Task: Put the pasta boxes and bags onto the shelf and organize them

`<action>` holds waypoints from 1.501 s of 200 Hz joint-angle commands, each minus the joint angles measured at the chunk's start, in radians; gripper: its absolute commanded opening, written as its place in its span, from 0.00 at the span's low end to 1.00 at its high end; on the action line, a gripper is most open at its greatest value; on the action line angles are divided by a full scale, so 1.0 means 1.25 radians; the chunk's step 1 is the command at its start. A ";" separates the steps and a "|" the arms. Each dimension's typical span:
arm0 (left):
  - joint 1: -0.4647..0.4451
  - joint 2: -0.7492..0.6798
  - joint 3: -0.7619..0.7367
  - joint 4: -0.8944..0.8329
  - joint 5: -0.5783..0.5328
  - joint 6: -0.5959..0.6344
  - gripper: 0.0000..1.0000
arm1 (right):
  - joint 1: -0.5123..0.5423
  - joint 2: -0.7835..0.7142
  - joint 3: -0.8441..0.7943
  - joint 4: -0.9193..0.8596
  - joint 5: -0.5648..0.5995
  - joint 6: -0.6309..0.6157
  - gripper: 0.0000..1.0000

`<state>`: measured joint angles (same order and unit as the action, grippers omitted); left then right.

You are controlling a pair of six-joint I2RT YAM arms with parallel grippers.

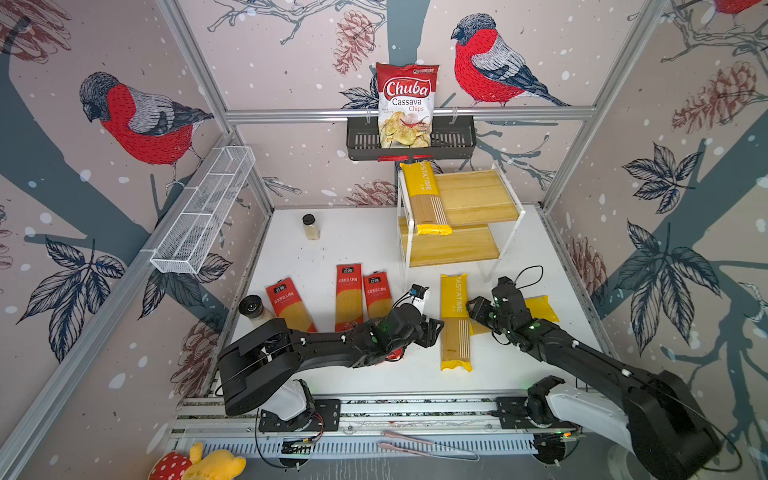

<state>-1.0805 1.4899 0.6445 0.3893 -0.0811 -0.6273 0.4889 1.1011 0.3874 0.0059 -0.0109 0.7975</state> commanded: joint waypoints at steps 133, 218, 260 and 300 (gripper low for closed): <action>0.069 -0.072 -0.048 0.059 0.216 0.134 0.70 | 0.000 0.180 -0.042 0.277 -0.120 -0.062 0.58; 0.107 -0.112 -0.097 0.114 0.263 0.081 0.70 | 0.000 0.161 -0.095 0.391 -0.190 -0.067 0.21; 0.126 -0.167 -0.152 0.209 0.256 0.052 0.70 | 0.002 0.030 -0.138 0.391 -0.206 -0.060 0.12; 0.144 -0.216 -0.158 0.224 0.281 0.043 0.70 | 0.015 -0.128 -0.180 0.391 -0.203 -0.101 0.05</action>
<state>-0.9062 1.2480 0.4454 0.5854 0.2413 -0.5720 0.4946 1.0332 0.1795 0.4305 -0.2443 0.7227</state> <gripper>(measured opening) 0.697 0.119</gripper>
